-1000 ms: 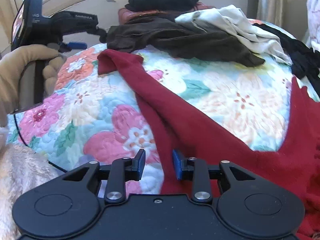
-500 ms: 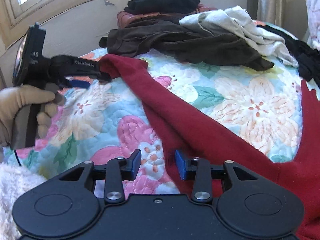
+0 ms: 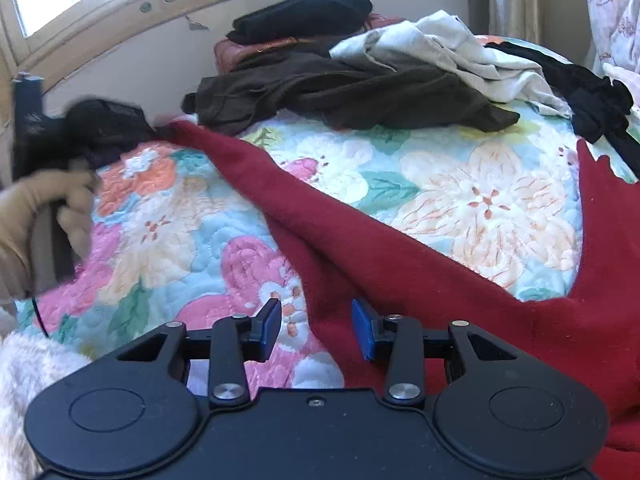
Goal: Fold clothes
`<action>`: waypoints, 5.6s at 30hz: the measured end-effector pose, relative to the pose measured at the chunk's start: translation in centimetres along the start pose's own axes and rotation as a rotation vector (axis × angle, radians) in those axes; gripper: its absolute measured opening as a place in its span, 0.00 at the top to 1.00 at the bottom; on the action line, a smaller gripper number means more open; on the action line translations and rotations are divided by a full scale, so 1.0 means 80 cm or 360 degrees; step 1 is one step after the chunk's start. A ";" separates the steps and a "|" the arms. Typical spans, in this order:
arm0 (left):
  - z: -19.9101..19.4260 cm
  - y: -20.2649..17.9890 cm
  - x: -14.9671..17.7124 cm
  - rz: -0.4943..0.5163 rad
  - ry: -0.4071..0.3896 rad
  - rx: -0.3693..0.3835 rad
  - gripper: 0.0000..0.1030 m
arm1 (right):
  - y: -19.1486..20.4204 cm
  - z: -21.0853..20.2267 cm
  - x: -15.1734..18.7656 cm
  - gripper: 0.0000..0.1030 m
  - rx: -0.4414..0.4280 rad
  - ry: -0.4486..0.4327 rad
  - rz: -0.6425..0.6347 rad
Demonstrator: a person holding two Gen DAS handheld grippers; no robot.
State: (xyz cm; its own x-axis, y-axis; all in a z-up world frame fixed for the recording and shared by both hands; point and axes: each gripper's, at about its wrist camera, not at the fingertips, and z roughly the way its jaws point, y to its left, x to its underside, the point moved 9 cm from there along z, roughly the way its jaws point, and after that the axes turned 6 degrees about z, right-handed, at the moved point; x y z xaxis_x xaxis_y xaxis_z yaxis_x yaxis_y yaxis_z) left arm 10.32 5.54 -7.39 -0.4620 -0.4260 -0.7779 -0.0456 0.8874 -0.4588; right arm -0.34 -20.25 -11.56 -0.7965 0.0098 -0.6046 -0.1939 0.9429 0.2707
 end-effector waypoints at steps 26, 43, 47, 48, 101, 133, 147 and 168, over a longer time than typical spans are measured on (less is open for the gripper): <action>0.150 -0.060 0.008 0.0287 0.0276 -0.0121 0.98 | 0.006 0.080 -0.076 0.57 0.0098 0.0082 -0.0087; 0.150 -0.005 0.038 -0.0149 0.0345 0.0144 0.95 | -0.011 0.031 -0.068 0.57 0.0343 -0.0144 -0.0093; 0.165 -0.031 0.058 -0.0043 0.0466 0.0234 0.71 | 0.001 0.012 -0.034 0.57 0.0217 -0.0094 -0.0031; 0.169 -0.041 0.068 0.0050 0.0510 0.0220 0.67 | 0.000 0.007 -0.026 0.56 0.0212 -0.0074 -0.0022; 0.161 -0.139 0.087 0.0646 0.0359 0.0157 0.93 | -0.187 -0.173 0.086 0.47 0.0291 -0.0292 0.0615; -0.192 -0.591 0.434 0.1304 0.0814 0.1407 0.68 | -0.364 -0.349 0.242 0.44 0.0543 -0.0530 0.0993; -0.141 -0.446 0.330 0.1577 0.0698 0.0886 0.37 | -0.375 -0.346 0.238 0.43 0.0529 -0.0563 0.1007; -0.105 -0.411 0.385 0.1485 0.0926 0.0589 0.31 | -0.308 -0.244 0.189 0.95 0.1051 -0.0016 -0.0081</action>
State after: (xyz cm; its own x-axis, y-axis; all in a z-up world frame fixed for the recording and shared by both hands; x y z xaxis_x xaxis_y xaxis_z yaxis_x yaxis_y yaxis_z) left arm -9.89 -35.25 -12.65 -0.5216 0.5974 -0.6091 0.7448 0.6671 0.0165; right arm -18.76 -49.82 -12.75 -0.7896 -0.0399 -0.6123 0.1636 0.9481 -0.2728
